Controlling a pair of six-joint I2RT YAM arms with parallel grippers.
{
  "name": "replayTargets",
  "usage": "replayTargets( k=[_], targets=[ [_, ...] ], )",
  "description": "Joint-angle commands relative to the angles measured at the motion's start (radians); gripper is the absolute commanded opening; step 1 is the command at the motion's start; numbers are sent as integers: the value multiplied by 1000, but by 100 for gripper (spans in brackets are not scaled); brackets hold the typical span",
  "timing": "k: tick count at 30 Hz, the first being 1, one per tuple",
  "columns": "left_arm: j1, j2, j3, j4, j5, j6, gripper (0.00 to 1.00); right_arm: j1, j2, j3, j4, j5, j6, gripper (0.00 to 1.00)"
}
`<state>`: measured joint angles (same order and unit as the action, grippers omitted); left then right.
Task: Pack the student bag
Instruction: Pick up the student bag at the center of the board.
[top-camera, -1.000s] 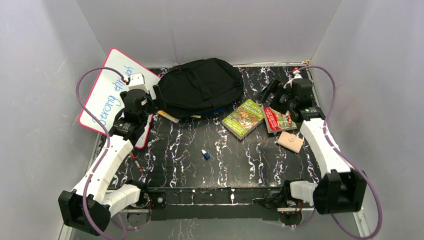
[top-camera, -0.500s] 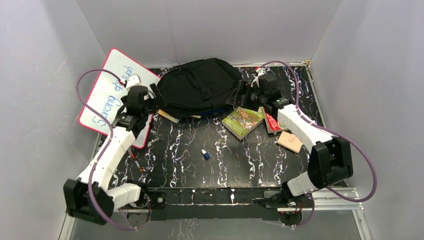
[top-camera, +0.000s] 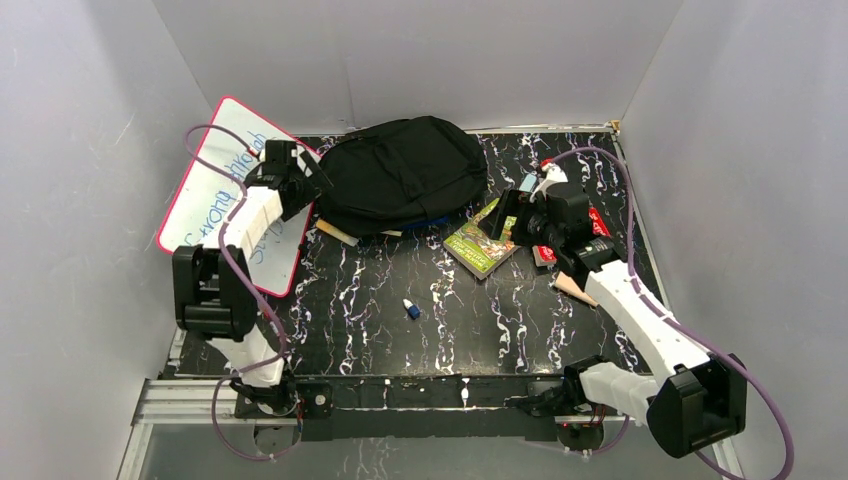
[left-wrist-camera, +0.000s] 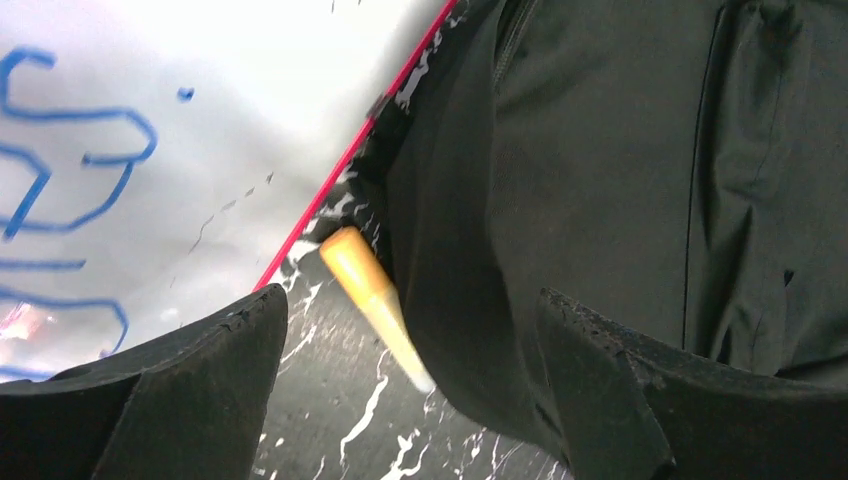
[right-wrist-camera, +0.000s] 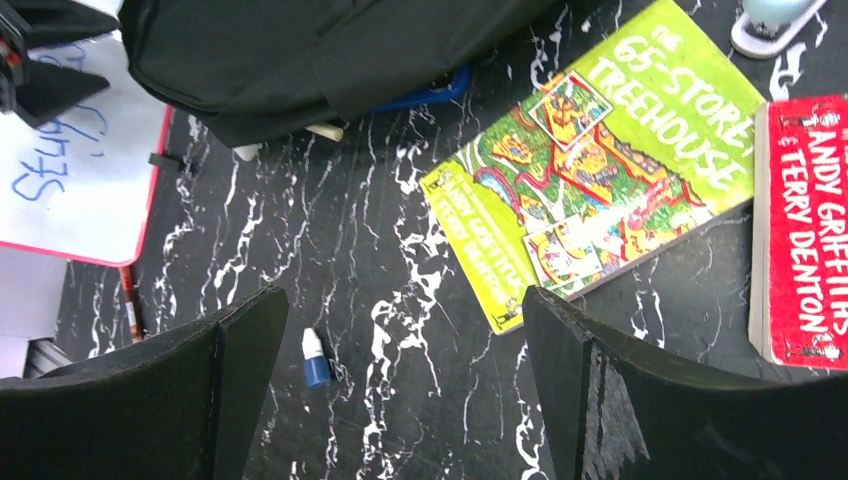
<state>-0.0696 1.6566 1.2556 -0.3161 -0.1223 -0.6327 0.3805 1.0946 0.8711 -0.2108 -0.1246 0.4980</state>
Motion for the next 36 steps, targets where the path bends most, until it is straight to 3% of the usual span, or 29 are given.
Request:
replayTargets(
  k=[1, 7, 9, 12, 17, 23, 27, 36],
  targets=[
    [14, 68, 103, 1, 38, -10, 89, -3, -38, -41, 16, 20, 5, 96],
    [13, 210, 214, 0, 114, 38, 85, -3, -60, -66, -1, 34, 2, 96],
    [9, 254, 252, -4, 191, 71, 81, -2, -62, -79, -1, 41, 2, 96],
    [5, 299, 295, -10, 186, 95, 74, -2, -59, -99, -1, 31, 8, 96],
    [5, 329, 342, -15, 179, 131, 53, -3, -62, -122, 2, 1, 30, 96],
    [-9, 337, 439, -12, 255, 176, 16, -3, -77, -140, 4, 14, 39, 96],
    [-47, 324, 543, -26, 250, 235, 1, -3, -92, -133, -18, 42, 34, 96],
    [-190, 342, 923, -32, 180, 450, 0, -3, -133, -120, -62, 111, 35, 96]
  ],
)
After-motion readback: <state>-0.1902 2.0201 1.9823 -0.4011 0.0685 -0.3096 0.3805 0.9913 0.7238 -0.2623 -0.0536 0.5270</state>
